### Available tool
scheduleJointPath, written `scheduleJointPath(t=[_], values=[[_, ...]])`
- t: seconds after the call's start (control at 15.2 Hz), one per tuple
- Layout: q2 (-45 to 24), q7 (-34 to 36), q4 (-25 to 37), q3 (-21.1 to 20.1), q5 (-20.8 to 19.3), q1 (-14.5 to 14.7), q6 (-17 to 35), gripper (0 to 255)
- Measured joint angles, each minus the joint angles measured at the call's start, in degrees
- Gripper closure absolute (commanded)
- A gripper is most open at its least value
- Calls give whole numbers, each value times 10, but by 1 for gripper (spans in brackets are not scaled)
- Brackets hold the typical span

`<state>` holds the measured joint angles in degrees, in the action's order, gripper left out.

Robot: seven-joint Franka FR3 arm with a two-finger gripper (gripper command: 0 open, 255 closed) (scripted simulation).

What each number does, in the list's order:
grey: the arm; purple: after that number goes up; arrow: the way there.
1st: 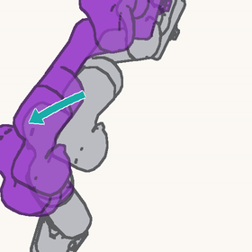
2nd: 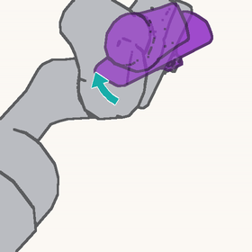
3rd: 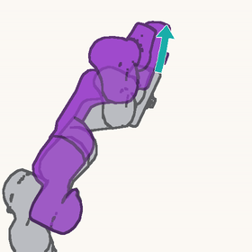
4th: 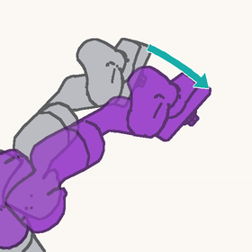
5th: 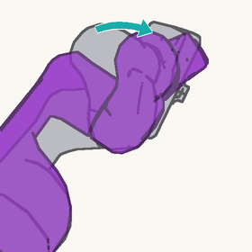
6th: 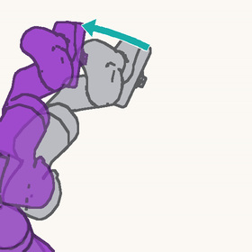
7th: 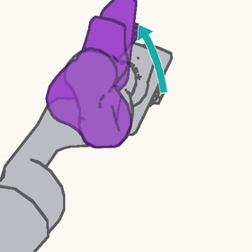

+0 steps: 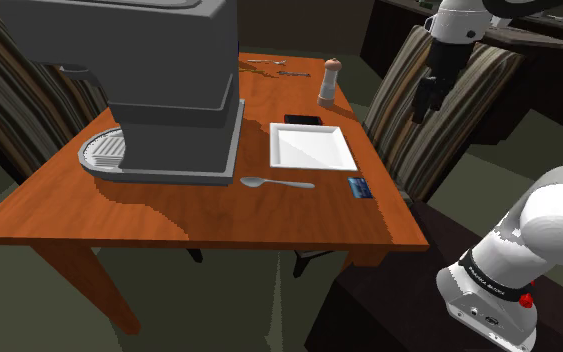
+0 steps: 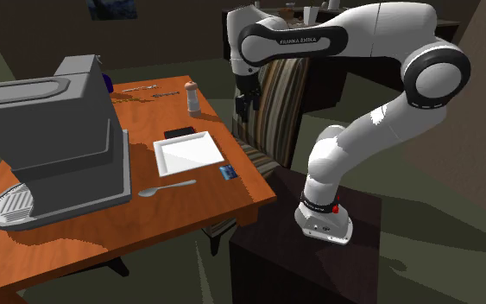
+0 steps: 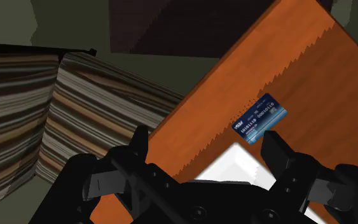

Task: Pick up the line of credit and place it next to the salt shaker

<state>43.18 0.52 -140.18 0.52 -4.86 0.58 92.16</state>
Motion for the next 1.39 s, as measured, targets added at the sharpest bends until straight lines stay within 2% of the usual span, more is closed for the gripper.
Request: scheduleJointPath(t=[0.13,0.4,0.59,0.86,0.99,1.12,1.39], values=[[10,14,-15,-7,3,-1,14,0],[93,128,-130,-67,27,-7,120,0],[140,233,-211,-132,50,-8,214,0],[137,393,-290,-252,79,-18,366,0],[113,482,-307,-327,87,-39,439,0],[87,573,-320,-407,88,-75,509,0],[39,624,-324,-464,80,-127,585,0]])
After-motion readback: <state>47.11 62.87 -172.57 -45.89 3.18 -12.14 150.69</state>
